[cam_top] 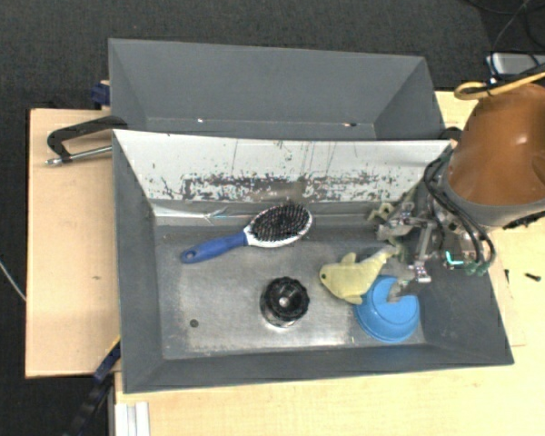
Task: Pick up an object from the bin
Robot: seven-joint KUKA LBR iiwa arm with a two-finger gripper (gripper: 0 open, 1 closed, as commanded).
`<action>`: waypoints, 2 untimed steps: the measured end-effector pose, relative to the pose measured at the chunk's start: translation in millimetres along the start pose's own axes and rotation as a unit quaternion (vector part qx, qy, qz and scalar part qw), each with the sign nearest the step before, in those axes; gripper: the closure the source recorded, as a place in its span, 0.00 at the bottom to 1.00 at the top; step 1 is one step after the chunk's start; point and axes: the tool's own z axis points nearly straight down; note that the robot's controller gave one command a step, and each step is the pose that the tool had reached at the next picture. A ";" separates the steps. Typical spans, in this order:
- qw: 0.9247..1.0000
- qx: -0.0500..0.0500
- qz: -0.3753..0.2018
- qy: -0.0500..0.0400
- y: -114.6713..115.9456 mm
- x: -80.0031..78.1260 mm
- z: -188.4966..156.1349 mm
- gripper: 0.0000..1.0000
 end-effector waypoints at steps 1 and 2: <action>0.995 0.000 -0.101 -0.006 21.2 -51.4 111.0 0.00; 0.998 0.001 -0.065 -0.007 18.2 -46.5 81.6 0.00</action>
Offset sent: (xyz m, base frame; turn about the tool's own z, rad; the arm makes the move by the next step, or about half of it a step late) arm 0.0471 0.0192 -0.1142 -0.2031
